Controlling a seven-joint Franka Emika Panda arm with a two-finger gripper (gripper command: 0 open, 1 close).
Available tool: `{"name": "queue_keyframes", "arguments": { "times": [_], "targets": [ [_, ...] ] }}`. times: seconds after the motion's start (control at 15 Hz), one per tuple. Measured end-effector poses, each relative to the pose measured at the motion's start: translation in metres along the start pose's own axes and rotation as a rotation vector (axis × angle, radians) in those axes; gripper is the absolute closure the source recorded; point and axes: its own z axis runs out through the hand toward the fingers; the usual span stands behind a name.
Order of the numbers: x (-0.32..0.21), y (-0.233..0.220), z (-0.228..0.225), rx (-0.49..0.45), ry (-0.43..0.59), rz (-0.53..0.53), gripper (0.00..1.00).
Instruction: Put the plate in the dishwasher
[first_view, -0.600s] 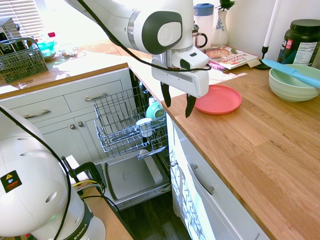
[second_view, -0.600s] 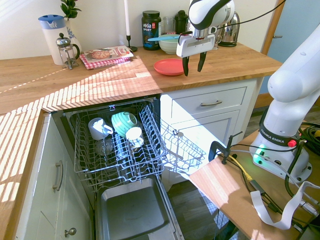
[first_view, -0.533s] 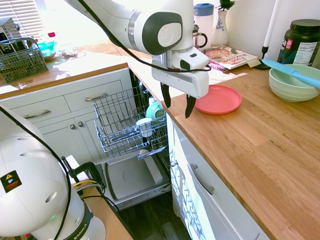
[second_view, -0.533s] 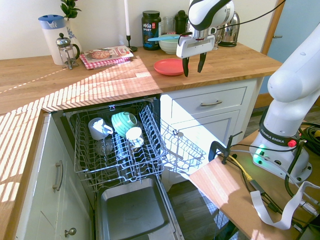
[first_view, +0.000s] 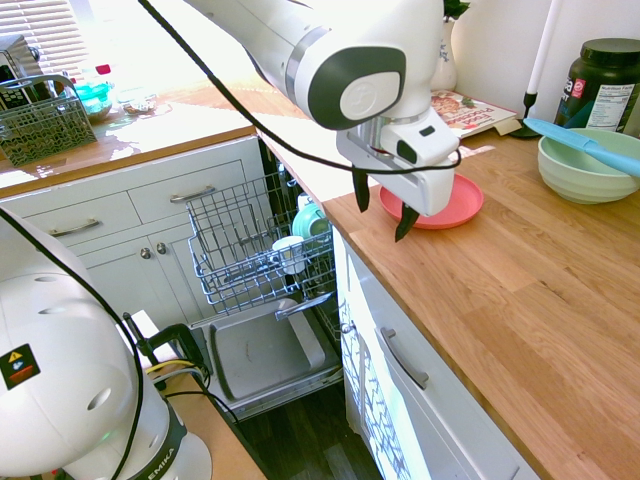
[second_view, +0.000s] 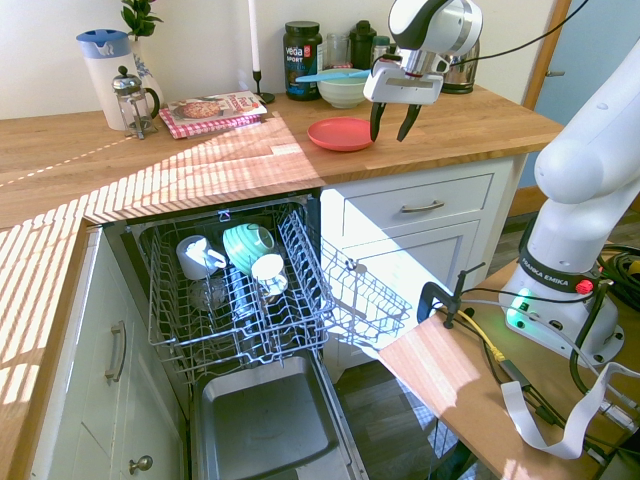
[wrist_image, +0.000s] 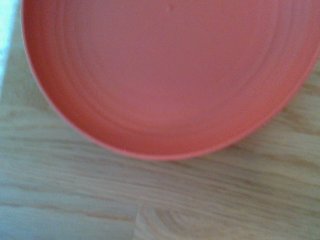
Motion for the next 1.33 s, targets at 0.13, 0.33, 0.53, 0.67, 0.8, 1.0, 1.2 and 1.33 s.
{"name": "queue_keyframes", "arguments": {
  "times": [0.13,0.33,0.53,0.67,0.8,1.0,1.2,1.33],
  "targets": [
    [0.017,0.002,0.010,0.079,-0.025,0.045,0.00],
    [0.037,-0.007,0.025,0.106,-0.039,0.104,0.00],
    [0.055,-0.004,0.036,0.101,-0.017,0.161,1.00],
    [0.064,-0.006,0.036,0.107,-0.002,0.175,1.00],
    [0.071,-0.011,0.037,0.111,0.009,0.177,1.00],
    [0.079,-0.021,0.039,0.118,0.012,0.178,1.00],
    [0.082,-0.023,0.041,0.124,0.007,0.183,1.00],
    [0.082,-0.023,0.043,0.131,0.001,0.178,1.00]
  ]
}}
